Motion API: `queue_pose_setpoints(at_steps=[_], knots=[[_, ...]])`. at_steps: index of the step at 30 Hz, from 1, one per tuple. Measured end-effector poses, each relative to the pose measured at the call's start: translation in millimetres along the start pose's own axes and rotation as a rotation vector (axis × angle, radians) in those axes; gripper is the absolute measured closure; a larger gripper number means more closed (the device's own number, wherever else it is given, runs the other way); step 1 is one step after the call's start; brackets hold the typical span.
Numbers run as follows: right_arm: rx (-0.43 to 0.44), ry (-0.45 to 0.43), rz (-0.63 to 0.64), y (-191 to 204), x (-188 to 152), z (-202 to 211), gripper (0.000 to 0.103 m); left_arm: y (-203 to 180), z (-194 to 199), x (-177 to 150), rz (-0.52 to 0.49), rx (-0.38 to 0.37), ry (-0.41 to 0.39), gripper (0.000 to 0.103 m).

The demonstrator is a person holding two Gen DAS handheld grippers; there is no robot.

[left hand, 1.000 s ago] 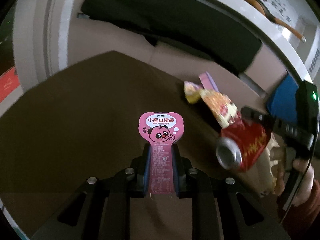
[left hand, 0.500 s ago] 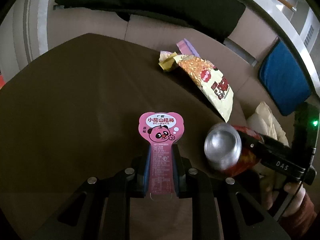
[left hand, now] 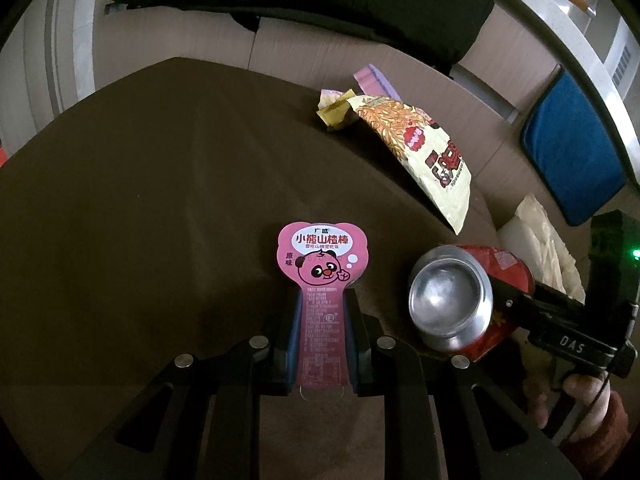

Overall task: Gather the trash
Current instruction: 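Carry the red can and pink candy stick up over the bin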

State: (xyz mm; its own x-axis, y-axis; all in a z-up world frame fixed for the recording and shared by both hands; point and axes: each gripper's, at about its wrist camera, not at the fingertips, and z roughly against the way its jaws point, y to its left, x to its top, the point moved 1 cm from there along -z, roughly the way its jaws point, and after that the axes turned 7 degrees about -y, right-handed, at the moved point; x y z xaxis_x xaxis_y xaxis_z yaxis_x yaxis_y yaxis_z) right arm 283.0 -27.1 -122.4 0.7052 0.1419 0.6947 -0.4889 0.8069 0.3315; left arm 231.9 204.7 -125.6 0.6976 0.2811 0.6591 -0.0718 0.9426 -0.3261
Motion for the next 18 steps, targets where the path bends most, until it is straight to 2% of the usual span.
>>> queue_pose_setpoints(at_steps=[3, 11, 18], knots=[[-0.035, -0.023, 0.04, 6.6, -0.6, 6.5, 0.049, 0.5, -0.4, -1.0, 0.001, 0.004, 0.006, 0.083], [-0.056, -0.082, 0.033, 4.0, 7.3, 29.0, 0.05, -2.5, 0.6, 0.8, -0.026, 0.025, -0.002, 0.083], [-0.057, -0.141, 0.063, 9.3, 20.4, 51.9, 0.052, -19.1, 23.7, 19.5, -0.061, 0.03, -0.103, 0.083]])
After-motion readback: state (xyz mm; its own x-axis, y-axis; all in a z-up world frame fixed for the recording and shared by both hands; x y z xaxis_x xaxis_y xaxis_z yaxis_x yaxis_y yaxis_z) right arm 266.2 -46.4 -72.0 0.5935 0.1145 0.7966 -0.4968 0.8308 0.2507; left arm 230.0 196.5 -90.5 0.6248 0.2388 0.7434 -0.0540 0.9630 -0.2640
